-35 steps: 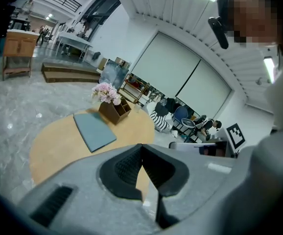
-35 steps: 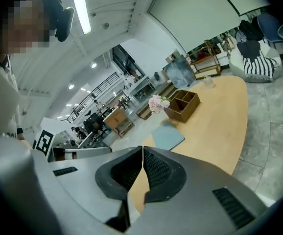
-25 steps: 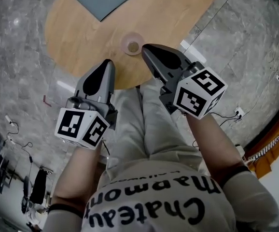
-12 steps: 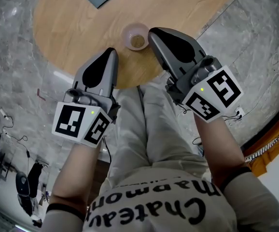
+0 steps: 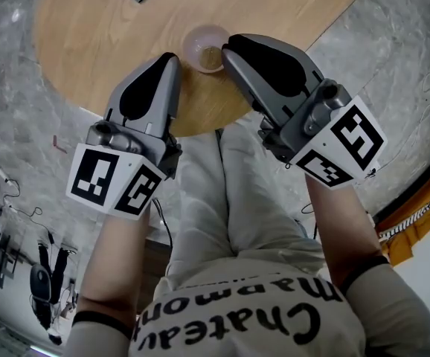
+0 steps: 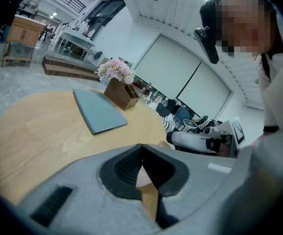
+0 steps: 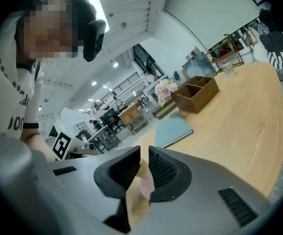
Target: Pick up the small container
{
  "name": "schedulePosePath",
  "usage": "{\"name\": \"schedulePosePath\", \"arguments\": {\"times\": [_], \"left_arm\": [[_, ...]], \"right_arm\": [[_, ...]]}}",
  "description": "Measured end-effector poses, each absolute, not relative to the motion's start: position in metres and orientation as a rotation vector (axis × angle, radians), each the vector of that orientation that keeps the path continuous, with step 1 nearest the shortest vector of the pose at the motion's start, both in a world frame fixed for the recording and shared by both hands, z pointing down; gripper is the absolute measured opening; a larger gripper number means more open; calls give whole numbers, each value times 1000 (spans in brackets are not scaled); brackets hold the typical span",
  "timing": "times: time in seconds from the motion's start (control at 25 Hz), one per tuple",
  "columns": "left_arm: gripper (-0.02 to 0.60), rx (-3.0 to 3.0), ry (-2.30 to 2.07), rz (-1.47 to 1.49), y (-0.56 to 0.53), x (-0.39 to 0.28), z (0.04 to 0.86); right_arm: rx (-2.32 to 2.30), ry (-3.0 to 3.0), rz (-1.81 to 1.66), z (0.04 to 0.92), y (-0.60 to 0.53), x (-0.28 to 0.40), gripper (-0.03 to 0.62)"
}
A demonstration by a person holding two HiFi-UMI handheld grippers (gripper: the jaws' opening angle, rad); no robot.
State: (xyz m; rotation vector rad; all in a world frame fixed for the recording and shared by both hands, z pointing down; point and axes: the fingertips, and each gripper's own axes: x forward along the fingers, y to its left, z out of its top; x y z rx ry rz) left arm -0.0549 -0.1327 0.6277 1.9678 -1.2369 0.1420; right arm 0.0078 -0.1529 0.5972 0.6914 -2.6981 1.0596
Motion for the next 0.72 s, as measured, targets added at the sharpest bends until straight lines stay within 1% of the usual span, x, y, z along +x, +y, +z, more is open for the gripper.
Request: {"name": "schedulePosePath", "arguments": {"times": [0.12,0.16,0.24,0.32,0.4,0.48,0.6,0.72], "left_arm": [[15,1969,-1235,137,-139,-58,629],[15,1968,-1243,135,-141,-59,628],[15,1975,-1254,139,-144,-57,627],[15,1992,-1257,149,-144,-58,629],[15,2012,-1254,157,-144,-60,633],[15,2019,-1252,161,-145,-62,637],[15,2010,-1267,183,-142,-64,648],[15,1996,-1288,206,-137,-68,664]], "right_arm": [[689,-2727,1073,594,-153,8,18],[683,-2735,1074,592,-152,9,30],[666,-2742,1069,590,-150,11,126],[665,-2744,1008,593,-148,9,146],[639,-2736,907,599,-147,1,195],[599,-2721,782,607,-145,-8,215],[554,-2696,609,618,-141,-14,219],[557,-2670,587,634,-138,-15,218]]}}
